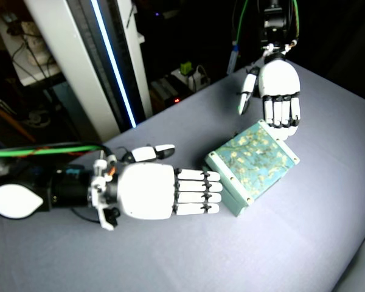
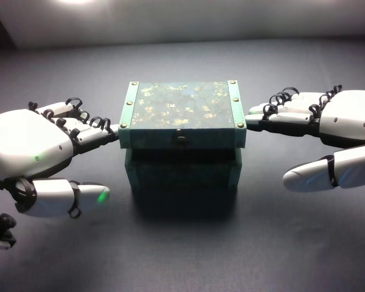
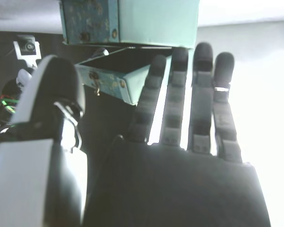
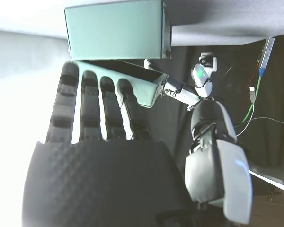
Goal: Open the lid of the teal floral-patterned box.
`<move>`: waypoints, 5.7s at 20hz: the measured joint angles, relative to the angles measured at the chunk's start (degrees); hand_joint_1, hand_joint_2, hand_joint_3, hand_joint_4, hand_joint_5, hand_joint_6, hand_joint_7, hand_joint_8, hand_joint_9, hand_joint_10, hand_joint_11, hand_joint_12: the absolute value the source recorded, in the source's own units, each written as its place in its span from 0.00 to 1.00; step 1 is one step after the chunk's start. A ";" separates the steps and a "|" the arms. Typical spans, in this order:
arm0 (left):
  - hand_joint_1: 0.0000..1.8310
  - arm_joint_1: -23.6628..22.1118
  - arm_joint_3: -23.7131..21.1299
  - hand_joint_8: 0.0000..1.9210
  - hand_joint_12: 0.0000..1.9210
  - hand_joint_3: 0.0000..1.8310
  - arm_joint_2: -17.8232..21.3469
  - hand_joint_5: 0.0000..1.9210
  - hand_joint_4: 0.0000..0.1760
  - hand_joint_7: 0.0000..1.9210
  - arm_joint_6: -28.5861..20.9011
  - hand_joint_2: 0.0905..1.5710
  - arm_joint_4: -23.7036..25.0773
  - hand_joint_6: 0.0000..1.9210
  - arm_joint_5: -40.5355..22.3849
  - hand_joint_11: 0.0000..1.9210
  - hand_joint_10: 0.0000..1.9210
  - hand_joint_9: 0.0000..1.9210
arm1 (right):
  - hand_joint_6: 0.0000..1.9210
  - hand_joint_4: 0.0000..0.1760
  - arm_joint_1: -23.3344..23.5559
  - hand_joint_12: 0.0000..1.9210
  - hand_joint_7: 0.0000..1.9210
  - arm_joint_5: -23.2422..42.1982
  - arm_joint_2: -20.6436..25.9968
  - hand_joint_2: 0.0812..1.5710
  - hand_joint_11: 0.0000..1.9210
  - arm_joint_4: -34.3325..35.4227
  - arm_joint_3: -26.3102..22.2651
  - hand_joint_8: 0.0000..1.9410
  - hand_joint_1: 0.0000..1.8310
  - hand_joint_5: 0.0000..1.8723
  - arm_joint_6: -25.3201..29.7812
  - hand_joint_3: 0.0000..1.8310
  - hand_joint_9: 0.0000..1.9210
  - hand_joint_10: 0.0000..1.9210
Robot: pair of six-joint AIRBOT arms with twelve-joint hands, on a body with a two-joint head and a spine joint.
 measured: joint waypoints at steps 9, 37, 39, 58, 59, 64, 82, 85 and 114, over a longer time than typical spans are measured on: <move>0.00 2.93 -0.24 0.01 0.18 0.00 -0.31 0.04 0.00 0.07 0.02 0.81 -6.97 0.00 -9.51 0.00 0.00 0.06 | 0.00 0.13 0.00 0.18 0.03 1.70 0.00 0.67 0.00 3.30 0.20 0.00 0.00 0.04 -0.68 0.00 0.04 0.00; 0.00 3.93 -4.44 0.00 0.09 0.00 4.85 0.06 0.00 0.08 -4.09 0.85 6.51 0.00 0.02 0.04 0.00 0.09 | 0.00 0.00 0.00 0.45 0.08 -1.44 0.90 0.81 0.04 -12.22 -1.38 0.00 0.00 0.08 6.36 0.01 0.09 0.01; 0.00 3.69 -3.78 0.00 0.08 0.00 4.09 0.05 0.00 0.07 -4.09 0.84 6.51 0.00 0.04 0.03 0.00 0.08 | 0.00 0.00 0.00 0.41 0.08 -1.40 -0.22 0.79 0.03 -11.45 -0.55 0.00 0.00 0.06 6.38 0.00 0.10 0.00; 0.04 2.78 -1.36 0.00 0.25 0.00 1.27 0.06 0.00 0.11 -4.04 0.88 -0.35 0.00 -3.56 0.00 0.00 0.15 | 0.00 0.00 0.00 0.02 0.02 -0.68 -2.21 0.74 0.00 -2.89 1.44 0.00 0.00 0.03 4.48 0.00 0.01 0.00; 0.03 2.78 -1.36 0.00 0.28 0.00 1.27 0.05 0.00 0.10 -4.04 0.88 -0.22 0.00 -3.85 0.00 0.00 0.15 | 0.00 0.00 0.00 0.02 0.03 -0.66 -2.23 0.75 0.00 -2.86 1.42 0.00 0.00 0.03 4.48 0.01 0.02 0.00; 0.00 2.67 -1.31 0.00 0.47 0.00 0.92 0.00 0.04 0.07 -4.02 0.87 -0.92 0.00 -6.16 0.00 0.00 0.14 | 0.00 0.00 0.00 0.03 0.04 1.09 -2.19 0.73 0.04 -0.44 1.07 0.00 0.00 0.04 3.30 0.00 0.04 0.01; 0.00 2.47 -1.18 0.00 0.18 0.00 -0.13 0.06 0.00 0.06 -2.73 0.79 -3.02 0.00 -8.48 0.00 0.00 0.06 | 0.00 0.00 -0.02 0.06 0.09 4.00 -2.16 0.76 0.10 4.50 0.66 0.00 0.00 0.10 1.25 0.00 0.10 0.01; 0.00 2.49 -1.09 0.00 0.15 0.00 -0.44 0.04 0.00 0.04 -1.07 0.80 -6.25 0.00 -11.54 0.00 0.00 0.04 | 0.00 0.00 0.00 0.04 0.09 6.49 -2.16 0.76 0.06 7.52 1.09 0.00 0.00 0.09 -0.31 0.00 0.07 0.00; 0.00 -6.12 6.43 0.00 0.20 0.00 -7.43 0.08 0.00 0.08 -0.33 0.84 -8.85 0.00 -12.44 0.01 0.00 0.08 | 0.00 0.00 4.70 0.05 0.09 7.61 -7.37 0.77 0.05 15.41 7.93 0.00 0.00 0.10 -2.67 0.00 0.07 0.00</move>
